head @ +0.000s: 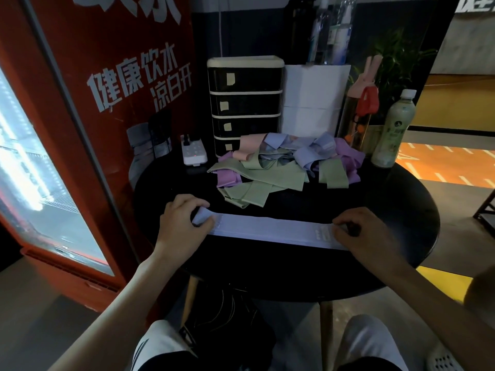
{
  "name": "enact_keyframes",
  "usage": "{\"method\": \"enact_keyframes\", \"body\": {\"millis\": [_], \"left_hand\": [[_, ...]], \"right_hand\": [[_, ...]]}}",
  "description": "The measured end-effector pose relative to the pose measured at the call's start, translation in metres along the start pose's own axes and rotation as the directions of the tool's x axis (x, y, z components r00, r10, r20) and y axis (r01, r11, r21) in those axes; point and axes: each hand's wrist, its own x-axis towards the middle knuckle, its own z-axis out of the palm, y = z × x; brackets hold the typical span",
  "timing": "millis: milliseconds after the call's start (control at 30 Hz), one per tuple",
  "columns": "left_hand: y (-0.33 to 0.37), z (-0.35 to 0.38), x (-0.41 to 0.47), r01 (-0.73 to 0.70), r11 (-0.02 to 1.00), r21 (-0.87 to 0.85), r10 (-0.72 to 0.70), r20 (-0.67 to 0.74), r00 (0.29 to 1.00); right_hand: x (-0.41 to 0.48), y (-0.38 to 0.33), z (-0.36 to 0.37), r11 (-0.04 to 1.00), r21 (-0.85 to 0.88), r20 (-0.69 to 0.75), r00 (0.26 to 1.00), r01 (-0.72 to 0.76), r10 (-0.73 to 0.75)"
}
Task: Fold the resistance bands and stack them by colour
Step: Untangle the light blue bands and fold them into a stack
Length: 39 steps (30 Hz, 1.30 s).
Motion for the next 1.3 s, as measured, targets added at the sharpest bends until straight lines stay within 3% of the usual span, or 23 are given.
{"method": "enact_keyframes", "body": {"millis": [133,267,367,467,600,667,833,967,1133,1300], "left_hand": [[0.004,0.000,-0.001,0.007,0.998,0.062,-0.011,0.054,0.998],[0.006,0.001,-0.002,0.008,0.989,0.146,-0.012,0.022,1.000],[0.023,0.006,-0.002,-0.117,0.963,0.242,0.135,-0.058,0.989],[0.055,0.022,0.005,-0.282,0.947,0.153,0.287,-0.009,0.958],[0.079,0.052,0.016,-0.338,0.941,0.009,0.325,0.248,0.913],[0.077,0.063,0.018,-0.341,0.940,-0.007,0.327,0.300,0.896],[0.070,0.071,0.014,-0.360,0.932,0.047,0.331,0.296,0.896],[0.070,0.070,0.013,-0.350,0.935,0.056,0.317,0.309,0.897],[0.066,0.074,0.014,-0.336,0.941,0.049,0.304,0.317,0.898],[0.064,0.075,0.015,-0.332,0.943,0.029,0.305,0.325,0.895]], "right_hand": [[0.000,0.001,0.000,0.998,-0.069,0.051,0.999,-0.008,0.011],[0.001,0.000,-0.001,0.997,-0.072,0.070,0.997,-0.017,0.022],[0.000,-0.001,-0.001,0.998,-0.062,0.062,0.998,-0.017,0.021],[0.004,-0.004,-0.001,0.999,0.015,0.012,0.999,-0.051,0.051],[0.033,-0.009,-0.002,0.999,0.025,0.006,0.999,-0.041,0.041],[0.053,-0.014,-0.003,0.999,0.029,0.009,1.000,-0.023,0.023],[0.111,-0.022,0.013,1.000,-0.025,-0.030,0.999,0.017,-0.017],[0.156,-0.010,0.037,0.994,-0.082,-0.079,0.995,-0.067,0.060],[0.178,0.003,0.056,0.965,-0.248,-0.060,0.996,-0.081,0.068],[0.190,0.007,0.061,0.948,-0.308,-0.063,0.996,-0.080,0.064]]}}
